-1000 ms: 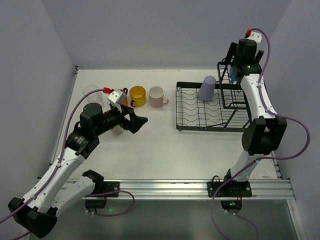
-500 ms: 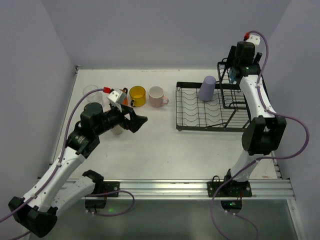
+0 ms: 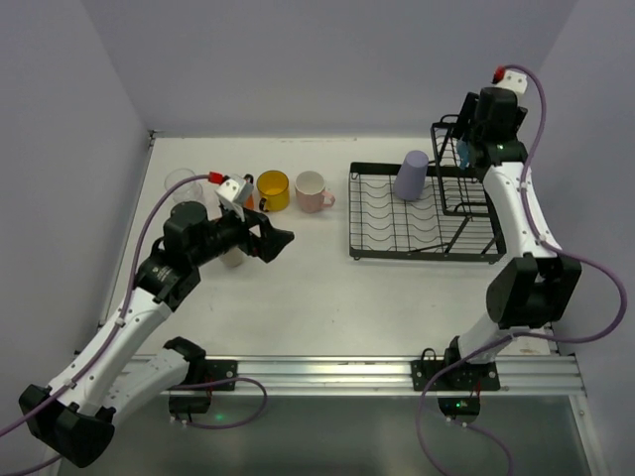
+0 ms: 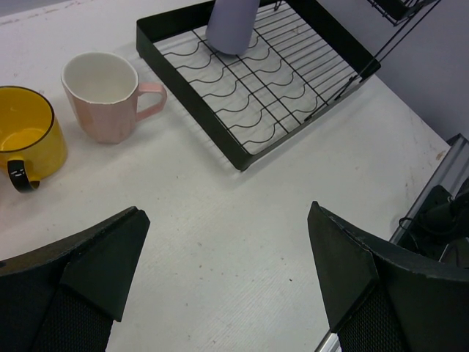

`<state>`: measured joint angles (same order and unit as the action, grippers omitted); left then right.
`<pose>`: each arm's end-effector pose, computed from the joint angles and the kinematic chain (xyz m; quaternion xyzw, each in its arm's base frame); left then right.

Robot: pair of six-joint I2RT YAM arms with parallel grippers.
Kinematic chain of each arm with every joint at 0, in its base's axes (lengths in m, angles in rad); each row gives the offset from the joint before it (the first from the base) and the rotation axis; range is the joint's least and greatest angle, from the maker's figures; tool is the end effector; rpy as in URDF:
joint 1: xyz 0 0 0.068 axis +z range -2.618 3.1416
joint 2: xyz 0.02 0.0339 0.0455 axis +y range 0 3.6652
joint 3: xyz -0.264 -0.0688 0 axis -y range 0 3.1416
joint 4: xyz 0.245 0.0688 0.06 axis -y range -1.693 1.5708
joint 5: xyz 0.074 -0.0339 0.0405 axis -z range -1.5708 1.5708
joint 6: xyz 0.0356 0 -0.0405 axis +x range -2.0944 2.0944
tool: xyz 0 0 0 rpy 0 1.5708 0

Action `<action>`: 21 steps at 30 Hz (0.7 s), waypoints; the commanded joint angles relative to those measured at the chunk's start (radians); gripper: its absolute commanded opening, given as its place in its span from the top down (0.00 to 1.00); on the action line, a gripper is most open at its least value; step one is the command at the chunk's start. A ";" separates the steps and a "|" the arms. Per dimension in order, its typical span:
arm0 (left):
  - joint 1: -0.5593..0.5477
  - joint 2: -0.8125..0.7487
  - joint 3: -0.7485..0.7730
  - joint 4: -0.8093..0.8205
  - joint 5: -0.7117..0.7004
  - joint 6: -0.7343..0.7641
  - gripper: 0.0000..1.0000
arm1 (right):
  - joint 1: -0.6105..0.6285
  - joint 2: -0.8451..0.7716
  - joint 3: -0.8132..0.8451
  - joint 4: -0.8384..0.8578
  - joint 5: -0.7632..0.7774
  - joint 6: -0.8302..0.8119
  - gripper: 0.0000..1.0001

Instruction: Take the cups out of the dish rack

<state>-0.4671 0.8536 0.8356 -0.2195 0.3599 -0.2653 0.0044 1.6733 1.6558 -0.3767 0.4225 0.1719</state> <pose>0.1701 -0.0998 0.3428 0.1880 0.7581 -0.3492 0.5177 0.3914 -0.0129 0.3909 0.1840 0.8008 -0.1260 0.5559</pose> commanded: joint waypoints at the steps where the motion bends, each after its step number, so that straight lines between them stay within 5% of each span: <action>1: -0.002 0.012 0.016 0.029 0.027 0.006 0.00 | 0.000 -0.209 -0.027 0.157 -0.051 0.017 0.64; 6: -0.001 0.035 0.019 0.065 0.077 -0.031 0.00 | 0.002 -0.386 -0.187 0.249 -0.152 0.122 0.69; 12: -0.002 0.078 0.022 0.147 0.172 -0.130 0.00 | 0.035 -0.581 -0.410 0.383 -0.526 0.361 0.70; 21: -0.007 0.150 -0.088 0.630 0.284 -0.486 0.10 | 0.264 -0.624 -0.746 0.861 -0.941 0.773 0.70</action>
<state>-0.4675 0.9703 0.7776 0.1600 0.5682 -0.5701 0.2241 1.0428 0.9627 0.1471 -0.2932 0.7036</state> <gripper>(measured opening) 0.908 0.761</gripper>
